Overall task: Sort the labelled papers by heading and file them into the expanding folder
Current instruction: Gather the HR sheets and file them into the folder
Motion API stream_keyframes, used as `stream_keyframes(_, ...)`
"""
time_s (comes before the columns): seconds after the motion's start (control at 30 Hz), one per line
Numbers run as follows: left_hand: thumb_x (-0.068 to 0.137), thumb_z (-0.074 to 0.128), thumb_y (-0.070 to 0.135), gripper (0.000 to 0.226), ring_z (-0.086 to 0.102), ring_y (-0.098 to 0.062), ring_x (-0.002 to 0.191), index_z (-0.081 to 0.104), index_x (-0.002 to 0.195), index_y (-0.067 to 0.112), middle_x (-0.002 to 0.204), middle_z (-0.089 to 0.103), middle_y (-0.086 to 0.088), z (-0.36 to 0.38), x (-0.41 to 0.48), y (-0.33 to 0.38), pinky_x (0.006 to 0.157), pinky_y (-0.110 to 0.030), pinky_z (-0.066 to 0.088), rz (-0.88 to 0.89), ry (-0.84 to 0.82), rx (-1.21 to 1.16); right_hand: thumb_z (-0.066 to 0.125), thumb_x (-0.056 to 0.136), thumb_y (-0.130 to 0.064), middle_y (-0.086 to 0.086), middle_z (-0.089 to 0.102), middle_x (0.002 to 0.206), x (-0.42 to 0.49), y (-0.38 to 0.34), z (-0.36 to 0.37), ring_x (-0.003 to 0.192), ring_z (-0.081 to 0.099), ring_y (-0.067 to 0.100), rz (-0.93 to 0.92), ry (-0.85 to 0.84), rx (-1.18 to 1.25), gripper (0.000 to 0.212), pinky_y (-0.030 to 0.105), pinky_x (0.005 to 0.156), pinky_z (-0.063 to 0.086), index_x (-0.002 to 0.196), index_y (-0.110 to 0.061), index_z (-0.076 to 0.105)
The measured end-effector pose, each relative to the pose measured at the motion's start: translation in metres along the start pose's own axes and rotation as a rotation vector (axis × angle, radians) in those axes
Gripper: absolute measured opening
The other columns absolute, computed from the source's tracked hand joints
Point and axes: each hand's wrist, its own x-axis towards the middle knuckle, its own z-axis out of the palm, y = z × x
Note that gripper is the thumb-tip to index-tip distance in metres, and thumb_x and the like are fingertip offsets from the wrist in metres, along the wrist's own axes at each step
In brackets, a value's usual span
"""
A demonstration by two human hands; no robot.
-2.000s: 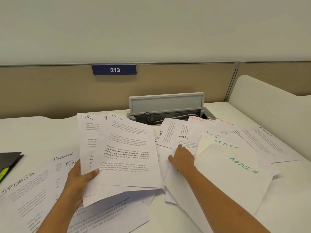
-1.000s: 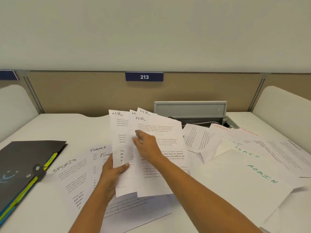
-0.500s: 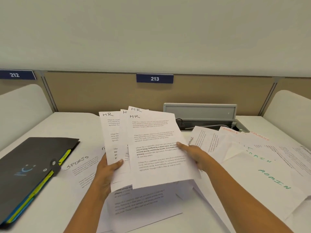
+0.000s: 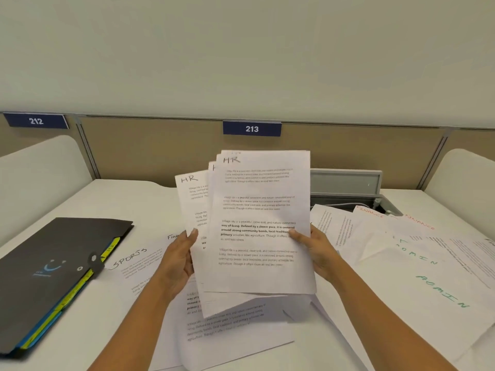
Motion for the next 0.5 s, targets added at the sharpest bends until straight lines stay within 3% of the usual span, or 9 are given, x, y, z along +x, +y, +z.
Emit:
stream_keyframes(0.1,0.072,0.064,0.018,0.042,0.069,-0.019,0.097,0.06,0.114,0.017,0.103,0.073,-0.001,0.004,0.004,0.012,0.071,-0.033,0.058,0.069,-0.017,0.089,0.066,0.079,-0.013,0.011,0.07,0.11,-0.007,-0.005,-0.002,0.097,0.068,0.032,-0.029,-0.109,-0.04,0.038,0.045,0.079,0.057,0.116,-0.012,0.06)
stream_keyframes(0.17,0.069,0.069,0.011,0.04,0.07,-0.019,0.091,0.063,0.108,0.017,0.099,0.074,-0.001,0.009,0.006,0.017,0.076,-0.037,0.057,0.087,0.004,0.163,0.066,0.079,-0.012,0.009,0.07,0.11,-0.009,-0.007,0.0,0.096,0.069,0.031,-0.04,-0.157,-0.079,0.04,0.043,0.076,0.058,0.117,-0.015,0.058)
stream_keyframes(0.37,0.079,0.063,-0.007,0.026,0.072,-0.015,0.07,0.063,0.096,0.012,0.087,0.073,-0.002,0.022,0.01,0.018,0.06,-0.03,0.06,0.117,0.036,0.157,0.066,0.082,-0.007,0.009,0.072,0.106,-0.012,-0.01,0.01,0.088,0.071,0.028,-0.055,-0.175,-0.145,0.032,0.037,0.07,0.059,0.113,-0.013,0.06)
stream_keyframes(0.5,0.077,0.064,-0.003,0.025,0.072,-0.016,0.072,0.063,0.096,0.013,0.081,0.075,0.002,0.028,0.007,0.029,0.058,-0.03,0.059,0.2,-0.012,0.12,0.073,0.075,-0.019,0.017,0.068,0.112,-0.013,-0.015,0.014,0.097,0.067,0.036,-0.134,-0.153,-0.109,0.046,0.049,0.084,0.055,0.116,-0.005,0.06)
